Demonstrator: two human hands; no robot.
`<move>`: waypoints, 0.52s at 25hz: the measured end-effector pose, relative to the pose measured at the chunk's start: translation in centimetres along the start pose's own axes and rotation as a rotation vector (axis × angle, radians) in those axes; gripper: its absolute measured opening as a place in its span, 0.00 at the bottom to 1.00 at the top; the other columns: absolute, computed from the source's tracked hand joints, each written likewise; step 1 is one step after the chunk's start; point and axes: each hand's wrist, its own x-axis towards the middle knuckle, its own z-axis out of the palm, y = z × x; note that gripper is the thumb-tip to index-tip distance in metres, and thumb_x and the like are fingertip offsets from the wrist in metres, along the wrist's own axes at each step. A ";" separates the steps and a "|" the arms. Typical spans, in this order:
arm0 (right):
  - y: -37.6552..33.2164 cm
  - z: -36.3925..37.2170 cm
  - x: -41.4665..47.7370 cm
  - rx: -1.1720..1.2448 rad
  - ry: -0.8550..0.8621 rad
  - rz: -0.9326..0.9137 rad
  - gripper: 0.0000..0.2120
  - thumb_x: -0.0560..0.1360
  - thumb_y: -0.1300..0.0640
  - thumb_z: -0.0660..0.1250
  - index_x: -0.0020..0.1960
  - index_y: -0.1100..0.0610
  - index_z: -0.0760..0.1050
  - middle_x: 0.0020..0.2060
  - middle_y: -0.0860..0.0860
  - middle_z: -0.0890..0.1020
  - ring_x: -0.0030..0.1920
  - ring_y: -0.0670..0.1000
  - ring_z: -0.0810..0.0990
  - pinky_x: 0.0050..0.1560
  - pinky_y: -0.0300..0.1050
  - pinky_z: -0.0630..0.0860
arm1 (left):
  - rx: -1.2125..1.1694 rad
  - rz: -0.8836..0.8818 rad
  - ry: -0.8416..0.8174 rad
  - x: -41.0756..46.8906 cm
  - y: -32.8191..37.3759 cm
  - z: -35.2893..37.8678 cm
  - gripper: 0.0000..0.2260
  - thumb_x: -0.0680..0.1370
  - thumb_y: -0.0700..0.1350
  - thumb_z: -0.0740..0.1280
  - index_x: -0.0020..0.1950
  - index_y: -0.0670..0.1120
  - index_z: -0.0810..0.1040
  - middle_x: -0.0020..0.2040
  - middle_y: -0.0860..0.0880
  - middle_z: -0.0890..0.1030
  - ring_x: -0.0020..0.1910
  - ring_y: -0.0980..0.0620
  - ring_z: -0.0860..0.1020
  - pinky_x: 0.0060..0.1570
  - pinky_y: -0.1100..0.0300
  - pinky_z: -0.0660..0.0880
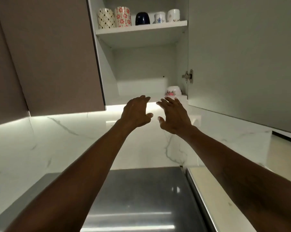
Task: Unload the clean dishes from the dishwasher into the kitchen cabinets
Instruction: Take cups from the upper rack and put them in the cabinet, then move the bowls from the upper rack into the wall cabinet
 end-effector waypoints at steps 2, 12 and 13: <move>-0.3 -0.5 -4.3 -0.009 -0.102 0.026 0.32 0.74 0.50 0.69 0.75 0.54 0.67 0.75 0.53 0.69 0.78 0.54 0.61 0.79 0.57 0.54 | -0.024 -0.017 -0.074 -3.5 1.5 1.3 0.35 0.76 0.56 0.70 0.79 0.48 0.61 0.77 0.48 0.64 0.74 0.44 0.65 0.71 0.50 0.63; 2.1 -3.8 -20.0 0.006 -0.322 0.106 0.35 0.71 0.46 0.72 0.75 0.53 0.66 0.73 0.52 0.72 0.75 0.52 0.66 0.77 0.58 0.59 | -0.151 -0.005 -0.215 -13.5 11.1 5.6 0.35 0.72 0.57 0.72 0.76 0.48 0.66 0.71 0.49 0.72 0.68 0.43 0.73 0.61 0.49 0.74; 2.6 -4.3 -21.2 0.020 -0.337 0.101 0.35 0.72 0.46 0.72 0.75 0.53 0.66 0.73 0.52 0.72 0.76 0.53 0.65 0.77 0.58 0.59 | -0.161 0.000 -0.228 -14.3 12.4 6.1 0.35 0.72 0.57 0.72 0.76 0.48 0.66 0.70 0.49 0.73 0.67 0.43 0.74 0.61 0.49 0.75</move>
